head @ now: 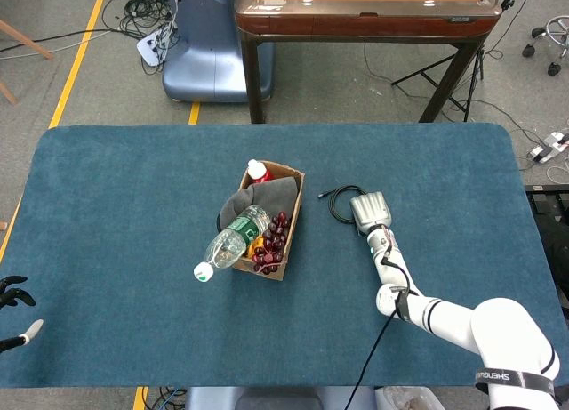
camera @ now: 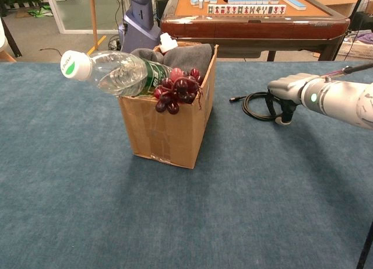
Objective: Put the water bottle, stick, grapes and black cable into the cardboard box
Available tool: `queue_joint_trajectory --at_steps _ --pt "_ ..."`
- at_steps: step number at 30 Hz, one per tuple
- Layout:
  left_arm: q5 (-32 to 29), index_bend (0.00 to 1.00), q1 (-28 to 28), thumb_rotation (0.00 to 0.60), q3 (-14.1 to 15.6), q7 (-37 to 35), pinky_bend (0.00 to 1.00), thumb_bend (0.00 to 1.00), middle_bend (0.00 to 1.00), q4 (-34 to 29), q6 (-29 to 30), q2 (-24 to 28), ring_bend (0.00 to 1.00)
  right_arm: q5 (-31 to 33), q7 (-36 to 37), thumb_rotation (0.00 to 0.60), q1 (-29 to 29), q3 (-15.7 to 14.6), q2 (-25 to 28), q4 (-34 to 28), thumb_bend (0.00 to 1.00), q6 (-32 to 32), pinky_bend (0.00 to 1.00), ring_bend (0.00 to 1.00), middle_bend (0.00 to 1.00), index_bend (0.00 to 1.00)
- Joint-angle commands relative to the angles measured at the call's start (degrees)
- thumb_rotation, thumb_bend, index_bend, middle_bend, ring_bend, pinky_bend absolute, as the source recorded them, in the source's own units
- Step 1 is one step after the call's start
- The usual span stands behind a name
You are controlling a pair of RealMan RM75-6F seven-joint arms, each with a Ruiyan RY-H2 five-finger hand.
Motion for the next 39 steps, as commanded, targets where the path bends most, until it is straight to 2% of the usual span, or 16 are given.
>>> queue_joint_trajectory --at_steps 1,8,13,26,39 --pt "0.0 0.50 0.0 0.600 0.0 0.0 0.67 0.19 0.24 0.0 0.0 0.0 0.40 0.5 -0.4 0.600 0.1 -0.2 0.0 0.0 0.46 -0.1 1.00 1.00 1.00 0.59" --pt "-0.1 0.50 0.0 0.600 0.0 0.0 0.67 0.19 0.24 0.0 -0.1 0.0 0.40 3.4 -2.3 0.600 0.7 -0.8 0.6 -0.5 0.53 -0.4 1.00 1.00 1.00 0.65" --pt "-0.2 0.50 0.0 0.600 0.0 -0.1 0.67 0.19 0.24 0.1 -0.2 0.0 0.40 1.7 -0.8 0.600 0.2 -0.6 2.2 -2.9 0.55 1.0 1.00 1.00 1.00 0.66" --pt "-0.5 0.50 -0.2 0.600 -0.1 0.3 0.67 0.19 0.24 0.3 -0.5 -0.2 0.40 -1.8 1.9 0.600 -0.7 1.5 12.0 -16.7 0.55 7.0 1.00 1.00 1.00 0.68" --pt "-0.5 0.50 -0.2 0.600 -0.1 0.3 0.67 0.19 0.24 0.3 -0.5 -0.2 0.40 -2.2 3.7 0.600 -0.9 2.9 17.4 -24.4 0.55 10.3 1.00 1.00 1.00 0.68"
